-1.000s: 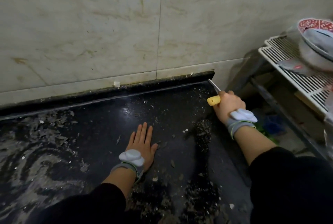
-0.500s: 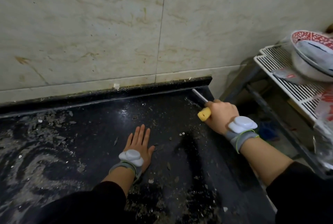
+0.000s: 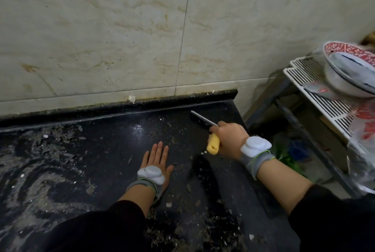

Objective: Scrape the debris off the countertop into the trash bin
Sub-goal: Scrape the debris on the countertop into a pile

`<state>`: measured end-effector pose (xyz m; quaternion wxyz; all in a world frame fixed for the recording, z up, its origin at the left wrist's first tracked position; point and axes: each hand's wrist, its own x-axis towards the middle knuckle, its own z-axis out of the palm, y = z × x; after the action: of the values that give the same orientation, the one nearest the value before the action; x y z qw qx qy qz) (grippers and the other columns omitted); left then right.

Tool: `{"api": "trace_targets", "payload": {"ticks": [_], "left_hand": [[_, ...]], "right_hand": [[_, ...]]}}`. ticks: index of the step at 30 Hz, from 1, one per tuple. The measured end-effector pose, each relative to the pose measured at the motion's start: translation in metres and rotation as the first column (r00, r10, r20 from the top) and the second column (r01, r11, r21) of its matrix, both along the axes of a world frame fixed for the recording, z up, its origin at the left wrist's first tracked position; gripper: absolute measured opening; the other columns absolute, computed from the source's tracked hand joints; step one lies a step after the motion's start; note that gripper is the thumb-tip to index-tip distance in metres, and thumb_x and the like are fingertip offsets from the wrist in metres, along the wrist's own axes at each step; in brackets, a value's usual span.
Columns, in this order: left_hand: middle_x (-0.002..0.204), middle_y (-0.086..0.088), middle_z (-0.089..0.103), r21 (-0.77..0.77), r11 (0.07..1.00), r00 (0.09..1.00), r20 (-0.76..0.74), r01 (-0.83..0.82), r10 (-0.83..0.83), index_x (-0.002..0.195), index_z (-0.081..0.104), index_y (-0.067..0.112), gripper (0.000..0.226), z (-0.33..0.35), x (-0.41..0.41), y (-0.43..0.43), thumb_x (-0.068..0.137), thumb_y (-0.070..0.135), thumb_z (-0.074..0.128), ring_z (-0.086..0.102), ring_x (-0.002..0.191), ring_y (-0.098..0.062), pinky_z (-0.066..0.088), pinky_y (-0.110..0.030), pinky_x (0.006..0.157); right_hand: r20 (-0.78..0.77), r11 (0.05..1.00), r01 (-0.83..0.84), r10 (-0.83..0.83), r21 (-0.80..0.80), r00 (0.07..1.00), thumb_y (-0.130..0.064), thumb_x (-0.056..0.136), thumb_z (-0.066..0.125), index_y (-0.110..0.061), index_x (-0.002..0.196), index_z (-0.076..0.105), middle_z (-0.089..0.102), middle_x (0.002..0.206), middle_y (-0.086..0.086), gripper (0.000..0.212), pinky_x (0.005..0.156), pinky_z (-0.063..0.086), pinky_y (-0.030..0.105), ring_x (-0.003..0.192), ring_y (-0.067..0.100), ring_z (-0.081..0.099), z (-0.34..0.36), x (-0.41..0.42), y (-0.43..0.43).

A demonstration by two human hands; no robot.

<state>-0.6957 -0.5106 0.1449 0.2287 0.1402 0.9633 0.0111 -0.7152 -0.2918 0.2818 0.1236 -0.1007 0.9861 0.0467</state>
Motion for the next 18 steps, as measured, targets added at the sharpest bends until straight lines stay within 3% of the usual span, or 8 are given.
{"api": "trace_targets", "payload": {"ticks": [2,5,10,12,15,18], "left_hand": [[0.156,-0.004,-0.027,-0.016,1.0,1.0,0.015,0.001,-0.001,0.15,-0.02,0.014,0.065,0.001,0.0,0.0,0.103,0.045,0.014,-0.02,0.146,-0.021,-0.007,-0.038,0.12],[0.156,-0.004,-0.027,-0.011,1.0,1.0,0.014,0.004,-0.004,0.15,-0.02,0.015,0.065,0.001,-0.001,0.001,0.103,0.045,0.013,-0.021,0.146,-0.02,-0.007,-0.037,0.12],[0.156,-0.003,-0.027,-0.007,1.0,1.0,0.014,0.004,-0.004,0.15,-0.02,0.014,0.065,0.003,0.0,0.0,0.103,0.045,0.013,-0.022,0.146,-0.021,-0.007,-0.037,0.12],[0.156,-0.003,-0.028,-0.005,1.0,1.0,0.02,0.005,-0.005,0.15,-0.02,0.015,0.065,0.003,-0.001,0.0,0.103,0.045,0.013,-0.022,0.145,-0.021,-0.007,-0.037,0.12],[0.156,-0.003,-0.027,0.004,1.0,1.0,0.022,-0.001,0.001,0.15,-0.02,0.015,0.065,0.002,-0.001,0.0,0.103,0.045,0.014,-0.021,0.146,-0.02,-0.007,-0.037,0.12],[0.157,-0.003,-0.027,0.012,1.0,1.0,0.017,-0.004,0.004,0.15,-0.02,0.015,0.065,0.003,-0.001,0.0,0.103,0.045,0.014,-0.021,0.146,-0.02,-0.006,-0.037,0.12]], "right_hand": [[-0.081,0.998,0.043,-0.046,-0.04,0.996,-0.044,0.091,0.05,-0.025,0.118,0.058,0.059,0.109,0.004,0.034,0.076,0.045,0.034,0.099,0.032,0.062,0.005,0.003,0.012],[-0.175,0.984,0.179,-0.175,0.007,0.969,-0.04,0.091,0.05,-0.02,0.114,0.059,0.06,0.107,0.007,0.032,0.074,0.047,0.036,0.096,0.034,0.063,0.008,-0.002,0.03],[-0.152,0.93,0.368,-0.361,0.02,0.92,-0.03,0.09,0.052,-0.011,0.101,0.059,0.062,0.107,0.013,0.023,0.068,0.042,0.035,0.095,0.036,0.062,-0.003,-0.022,0.026],[-0.111,0.943,0.334,-0.331,0.009,0.937,-0.027,0.09,0.053,-0.009,0.102,0.058,0.06,0.11,0.014,0.022,0.068,0.041,0.035,0.096,0.036,0.062,-0.01,-0.024,0.013],[-0.052,0.987,0.161,-0.16,0.018,0.986,-0.03,0.087,0.055,-0.01,0.111,0.056,0.057,0.113,0.012,0.03,0.072,0.043,0.035,0.099,0.035,0.061,-0.01,-0.018,-0.002],[-0.105,0.996,0.086,-0.087,-0.014,0.991,-0.04,0.085,0.057,-0.018,0.115,0.059,0.059,0.109,0.006,0.037,0.073,0.046,0.034,0.097,0.032,0.062,0.0,-0.011,0.01]]}}
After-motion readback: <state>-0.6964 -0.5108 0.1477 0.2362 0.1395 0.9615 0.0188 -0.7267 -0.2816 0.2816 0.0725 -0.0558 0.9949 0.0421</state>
